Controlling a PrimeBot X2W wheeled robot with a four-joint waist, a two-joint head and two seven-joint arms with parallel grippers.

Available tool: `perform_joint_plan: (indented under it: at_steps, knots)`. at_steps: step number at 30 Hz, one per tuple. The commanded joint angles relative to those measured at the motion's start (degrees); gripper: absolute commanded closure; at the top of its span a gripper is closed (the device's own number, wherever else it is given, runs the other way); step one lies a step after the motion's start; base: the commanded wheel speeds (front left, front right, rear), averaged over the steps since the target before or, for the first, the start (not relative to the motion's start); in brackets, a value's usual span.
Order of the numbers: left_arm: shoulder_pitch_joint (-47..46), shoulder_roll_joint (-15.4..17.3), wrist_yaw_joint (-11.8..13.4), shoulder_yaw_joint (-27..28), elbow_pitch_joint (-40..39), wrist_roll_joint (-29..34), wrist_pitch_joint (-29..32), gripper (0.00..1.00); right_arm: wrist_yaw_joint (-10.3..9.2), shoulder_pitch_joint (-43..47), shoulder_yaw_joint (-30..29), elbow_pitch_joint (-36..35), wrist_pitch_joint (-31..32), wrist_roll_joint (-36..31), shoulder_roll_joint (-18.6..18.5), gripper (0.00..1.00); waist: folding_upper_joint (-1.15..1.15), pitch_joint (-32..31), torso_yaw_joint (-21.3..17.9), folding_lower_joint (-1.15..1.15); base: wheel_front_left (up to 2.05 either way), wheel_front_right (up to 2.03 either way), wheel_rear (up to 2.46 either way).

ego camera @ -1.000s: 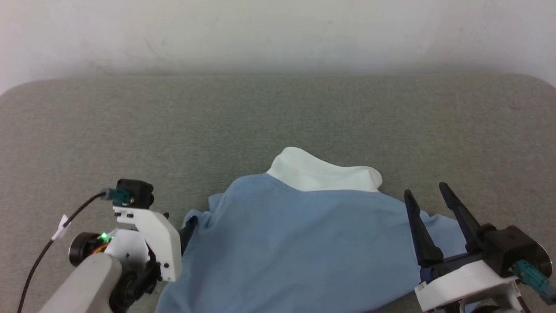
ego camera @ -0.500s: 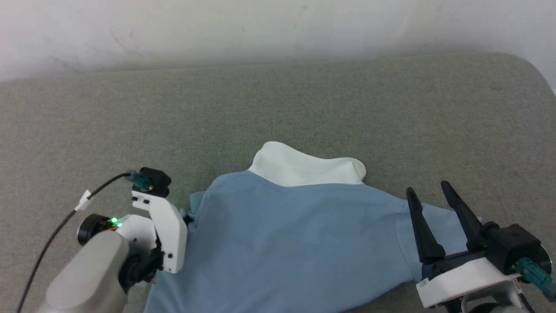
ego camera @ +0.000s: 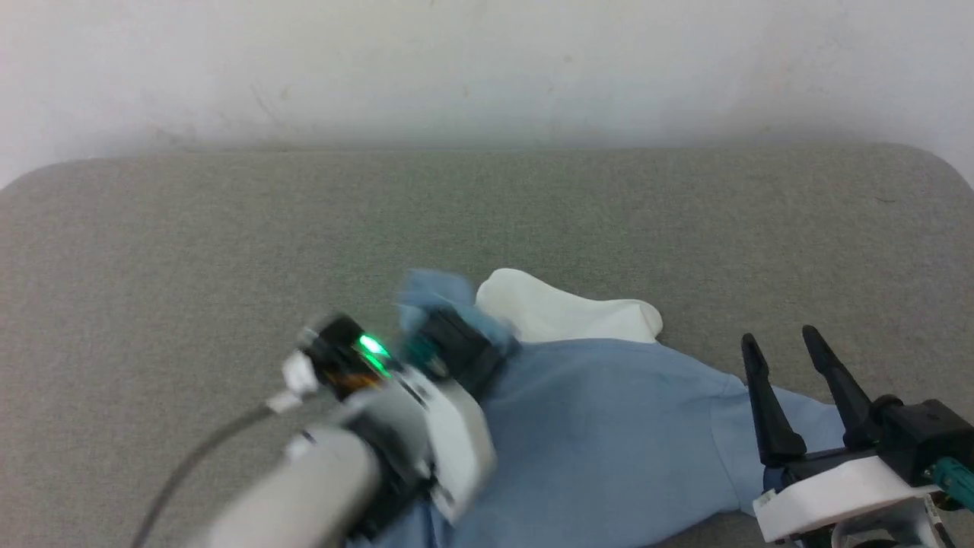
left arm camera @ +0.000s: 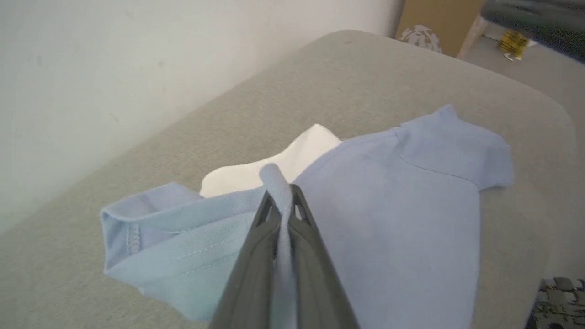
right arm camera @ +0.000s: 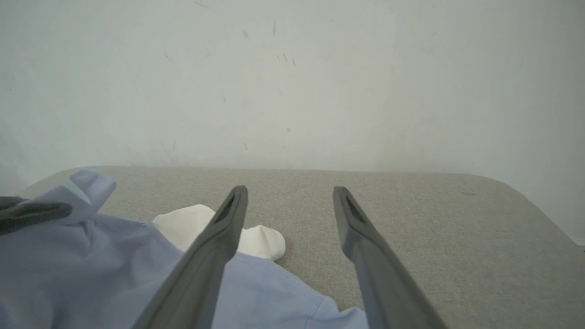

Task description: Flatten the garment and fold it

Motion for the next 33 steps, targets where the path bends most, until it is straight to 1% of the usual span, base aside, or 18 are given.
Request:
perform_joint_plan:
  at_steps: [1, 4, 8, 9, 10, 12, 14, 19, 22, 24, 27, 31, 32, 33]
  knots:
    - [2.2, -0.8, -1.07, -2.42, -1.14, 0.77, 0.68, 1.0, -0.04, 0.43, -0.14, -0.39, 0.13, 0.36, 0.11, 0.0, 0.0, -0.51, 0.59, 0.0, 0.0, 0.0, 0.0]
    - [5.7, -2.49, -3.47, -8.68, -3.1, 1.02, 3.0, 1.0, -0.04, 0.53, -0.24, -0.67, 0.37, 0.39, 0.11, 0.0, 0.0, -0.49, 0.8, 0.0, 0.0, 0.0, 0.0]
    - [10.0, -3.46, -5.26, -15.01, -1.41, 0.1, 5.77, 1.0, -0.04, 0.46, -0.03, -0.8, 0.62, 0.47, 0.11, 0.0, 0.0, -0.35, 0.86, 0.0, 0.0, 0.0, 0.0]
    - [10.8, -3.69, -5.46, -15.71, -0.9, -0.48, 5.93, 0.53, -0.04, 0.47, -0.03, -0.83, 0.65, 0.5, 0.11, 0.0, 0.0, -0.32, 0.9, 0.0, 0.0, 0.0, 0.0]
    - [11.06, -3.72, -5.58, -16.28, -0.54, -0.36, 5.91, 0.0, -0.04, 0.5, -0.07, -0.87, 0.69, 0.52, 0.11, 0.0, 0.0, -0.31, 0.97, 0.0, 0.0, 0.0, 0.0]
    - [11.43, -4.08, -5.48, -16.25, -0.46, -0.51, 4.79, 0.0, -0.04, 0.64, -0.34, -0.92, 0.71, 0.57, 0.11, 0.0, 0.0, -0.35, 1.24, 0.0, 0.0, 0.0, 0.0]
    - [11.32, -4.41, -4.57, -15.17, -1.24, -0.47, 3.1, 0.0, -0.04, 0.85, -0.53, -0.95, 0.77, 0.63, 0.11, 0.0, 0.0, -0.5, 1.48, 0.0, 0.0, 0.0, 0.0]
    - [10.36, -4.73, -0.58, -11.04, -5.32, -0.13, 0.01, 0.0, -0.04, 1.31, -0.44, -1.08, 0.93, 1.1, 0.11, 0.0, 0.0, -1.21, 1.75, 0.0, 0.0, 0.0, 0.0]
    - [9.97, -4.28, 2.16, -8.95, -6.75, 0.21, 0.13, 0.0, -0.04, 1.55, -0.29, -1.06, 0.93, 1.46, 0.11, 0.0, 0.0, -1.58, 1.73, 0.0, 0.0, 0.0, 0.0]
    - [9.65, -3.91, 3.35, -8.27, -6.46, 0.3, 1.22, 0.0, -0.04, 1.74, -0.3, -1.05, 0.88, 1.67, 0.11, 0.0, 0.0, -1.62, 1.75, 0.0, 0.0, 0.0, 0.0]
    - [9.3, -3.63, 3.87, -8.24, -5.53, -0.14, 3.32, 0.0, -0.04, 1.79, -0.18, -0.92, 0.86, 1.89, 0.11, 0.0, 0.0, -1.6, 1.6, 0.0, 0.0, 0.0, 0.0]
    - [9.08, -3.29, 2.97, -9.51, -3.98, -1.0, 6.4, 0.0, -0.04, 1.64, 0.0, -0.66, 0.77, 2.15, 0.11, 0.0, 0.0, -1.42, 1.27, 0.0, 0.0, 0.0, 0.0]
    - [9.02, -3.26, 2.81, -9.72, -3.69, -1.03, 6.63, 0.1, -0.04, 1.59, 0.0, -0.57, 0.73, 2.18, 0.11, 0.0, 0.0, -1.38, 1.18, 0.0, 0.0, 0.0, 0.0]
    - [8.99, -3.23, 2.7, -9.92, -3.33, -1.06, 6.88, 0.55, -0.04, 1.52, -0.01, -0.49, 0.69, 2.22, 0.11, 0.0, 0.0, -1.32, 1.1, 0.0, 0.0, 0.0, 0.0]
